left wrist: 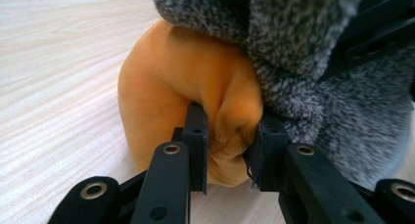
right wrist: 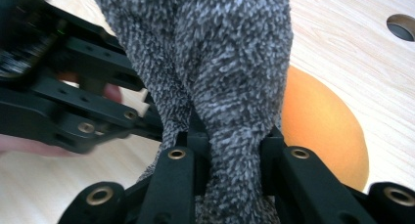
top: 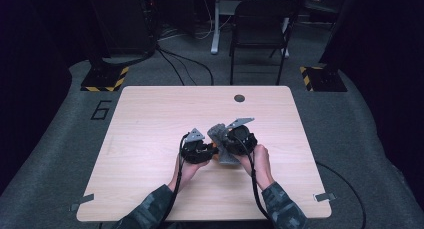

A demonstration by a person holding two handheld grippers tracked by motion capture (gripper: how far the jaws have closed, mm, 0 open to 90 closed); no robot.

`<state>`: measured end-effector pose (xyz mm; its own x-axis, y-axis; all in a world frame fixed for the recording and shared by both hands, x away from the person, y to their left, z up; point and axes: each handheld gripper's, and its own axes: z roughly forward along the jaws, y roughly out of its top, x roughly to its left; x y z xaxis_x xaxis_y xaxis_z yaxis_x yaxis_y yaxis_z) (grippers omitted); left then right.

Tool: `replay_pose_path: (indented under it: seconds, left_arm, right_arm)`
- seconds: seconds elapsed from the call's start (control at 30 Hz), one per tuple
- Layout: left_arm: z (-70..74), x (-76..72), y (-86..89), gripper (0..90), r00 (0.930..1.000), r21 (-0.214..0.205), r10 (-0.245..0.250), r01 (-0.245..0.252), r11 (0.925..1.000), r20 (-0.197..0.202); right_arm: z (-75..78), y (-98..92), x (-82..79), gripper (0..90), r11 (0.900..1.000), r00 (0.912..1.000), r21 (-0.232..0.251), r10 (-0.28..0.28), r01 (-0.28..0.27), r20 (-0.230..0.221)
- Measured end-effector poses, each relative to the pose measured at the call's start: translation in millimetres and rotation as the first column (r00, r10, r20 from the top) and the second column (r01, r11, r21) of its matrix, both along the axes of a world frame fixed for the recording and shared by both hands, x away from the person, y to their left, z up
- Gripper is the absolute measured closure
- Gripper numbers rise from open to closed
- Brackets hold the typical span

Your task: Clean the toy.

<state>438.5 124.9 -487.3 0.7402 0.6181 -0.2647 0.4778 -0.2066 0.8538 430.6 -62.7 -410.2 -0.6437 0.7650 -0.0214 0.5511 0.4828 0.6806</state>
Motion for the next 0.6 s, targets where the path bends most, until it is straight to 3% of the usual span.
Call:
replay_pose_path:
  seconds: [0.17,0.6]
  left_arm:
    - [0.4,-1.0,-1.5,72.7,0.9999,0.002,0.003,-0.003,1.0000,0.010]
    - [-0.5,0.8,-0.9,72.7,1.0000,-0.005,-0.004,0.004,1.0000,0.002]
  right_arm:
    - [-0.7,-8.3,1.9,75.4,0.9999,0.9999,-0.004,-0.010,0.010,0.001]
    - [-12.1,-52.0,15.1,75.4,0.9929,0.9918,0.002,-0.119,0.119,-0.047]
